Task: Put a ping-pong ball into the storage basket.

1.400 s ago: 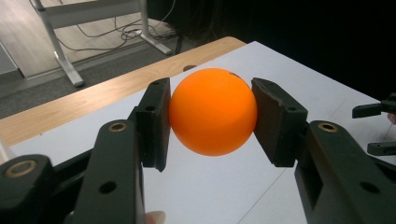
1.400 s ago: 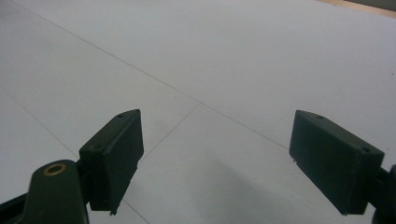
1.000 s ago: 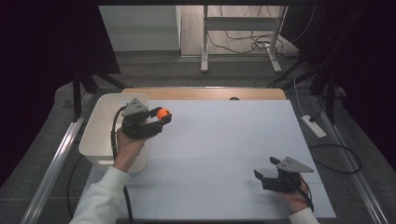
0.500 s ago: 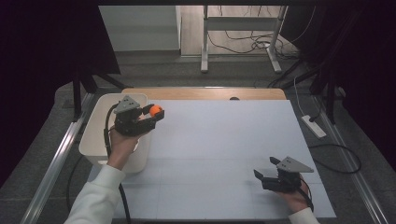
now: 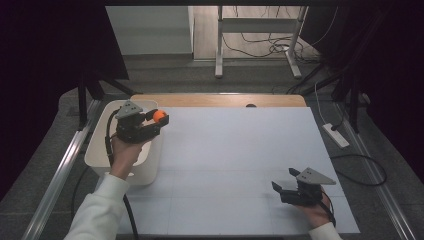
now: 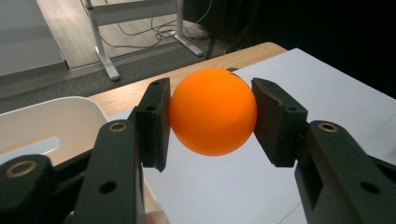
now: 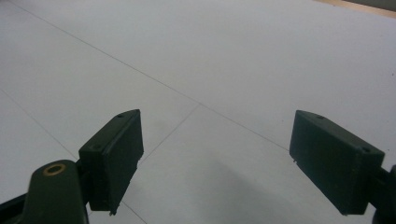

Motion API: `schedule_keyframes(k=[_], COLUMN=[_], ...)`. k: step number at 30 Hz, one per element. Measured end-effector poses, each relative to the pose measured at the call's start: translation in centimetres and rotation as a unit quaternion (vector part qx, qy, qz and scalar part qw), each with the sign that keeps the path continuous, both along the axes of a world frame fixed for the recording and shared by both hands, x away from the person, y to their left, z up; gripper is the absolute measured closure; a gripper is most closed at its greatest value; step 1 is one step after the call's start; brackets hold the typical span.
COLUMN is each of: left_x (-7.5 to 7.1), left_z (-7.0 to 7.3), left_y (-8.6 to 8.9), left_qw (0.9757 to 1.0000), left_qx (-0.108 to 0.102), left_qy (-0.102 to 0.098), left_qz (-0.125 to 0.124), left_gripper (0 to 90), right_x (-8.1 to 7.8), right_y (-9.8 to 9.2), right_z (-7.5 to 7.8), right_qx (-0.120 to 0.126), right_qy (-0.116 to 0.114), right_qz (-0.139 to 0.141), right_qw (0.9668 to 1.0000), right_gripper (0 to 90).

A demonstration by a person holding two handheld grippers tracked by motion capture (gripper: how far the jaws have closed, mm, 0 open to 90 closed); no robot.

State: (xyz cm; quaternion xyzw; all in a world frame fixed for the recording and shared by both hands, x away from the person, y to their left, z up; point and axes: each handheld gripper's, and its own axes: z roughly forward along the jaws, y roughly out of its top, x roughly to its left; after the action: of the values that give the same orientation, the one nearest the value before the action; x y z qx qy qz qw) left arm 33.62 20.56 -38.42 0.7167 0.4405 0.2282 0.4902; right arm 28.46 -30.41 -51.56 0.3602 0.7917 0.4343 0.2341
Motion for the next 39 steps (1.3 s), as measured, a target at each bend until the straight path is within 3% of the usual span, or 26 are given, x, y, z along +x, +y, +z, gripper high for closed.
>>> schedule_keyframes(k=[17,27,39], left_x=[1.0,1.3,1.2], left_z=[-0.2,0.0,0.3], left_y=[1.5,3.0,4.6], left_qw=[0.9995,0.9982,0.9970], left_qx=[0.004,0.024,0.023], left_qy=[0.003,0.009,0.008], left_qz=[0.032,0.055,0.073], left_gripper=[50.4,50.4,50.4], right_x=[0.0,0.0,-0.1], right_y=[0.0,0.1,0.3], right_z=[0.0,-0.1,0.0], right_qx=[-0.003,-0.004,0.004], right_qy=[0.001,0.001,0.004], right_qz=[-0.001,-0.001,0.004], right_qw=[1.0000,1.0000,1.0000], right_gripper=[17.6,17.6,17.6])
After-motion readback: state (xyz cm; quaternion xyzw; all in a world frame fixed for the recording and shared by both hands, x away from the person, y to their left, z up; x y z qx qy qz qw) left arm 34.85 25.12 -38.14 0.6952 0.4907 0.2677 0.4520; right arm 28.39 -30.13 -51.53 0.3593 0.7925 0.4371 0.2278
